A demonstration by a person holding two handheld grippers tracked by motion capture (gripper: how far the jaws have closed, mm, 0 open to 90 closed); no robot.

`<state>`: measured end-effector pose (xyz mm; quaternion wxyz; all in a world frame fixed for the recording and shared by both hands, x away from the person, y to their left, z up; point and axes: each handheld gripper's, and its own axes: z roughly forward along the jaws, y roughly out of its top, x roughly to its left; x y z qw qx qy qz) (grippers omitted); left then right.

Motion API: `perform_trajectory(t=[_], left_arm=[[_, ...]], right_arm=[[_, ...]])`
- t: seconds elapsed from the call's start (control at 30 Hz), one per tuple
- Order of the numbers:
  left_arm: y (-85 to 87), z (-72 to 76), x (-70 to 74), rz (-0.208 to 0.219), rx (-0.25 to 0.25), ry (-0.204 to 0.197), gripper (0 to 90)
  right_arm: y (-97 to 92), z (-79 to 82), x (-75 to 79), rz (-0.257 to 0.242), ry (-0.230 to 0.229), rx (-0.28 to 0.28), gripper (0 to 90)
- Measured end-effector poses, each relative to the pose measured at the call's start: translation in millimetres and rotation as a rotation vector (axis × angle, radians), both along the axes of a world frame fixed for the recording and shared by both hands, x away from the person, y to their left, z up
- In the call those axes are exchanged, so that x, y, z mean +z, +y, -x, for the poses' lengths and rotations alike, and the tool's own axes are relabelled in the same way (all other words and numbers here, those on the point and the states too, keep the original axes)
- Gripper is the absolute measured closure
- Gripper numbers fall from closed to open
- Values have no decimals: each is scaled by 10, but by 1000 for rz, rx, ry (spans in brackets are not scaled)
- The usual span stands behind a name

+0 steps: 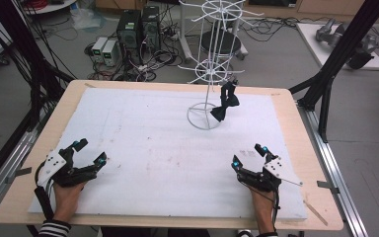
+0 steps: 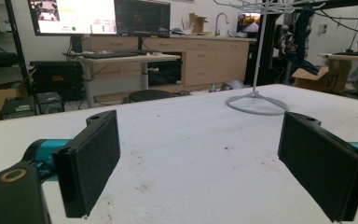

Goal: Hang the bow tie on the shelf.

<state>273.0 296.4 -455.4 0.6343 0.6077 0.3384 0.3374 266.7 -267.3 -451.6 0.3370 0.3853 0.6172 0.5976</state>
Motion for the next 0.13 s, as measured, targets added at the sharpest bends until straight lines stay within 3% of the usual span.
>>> perform_trajectory(t=[0.13], left_arm=[[-3, 2, -1, 5, 0, -1, 133]], right_arm=[[13, 15, -16, 15, -16, 3, 109]])
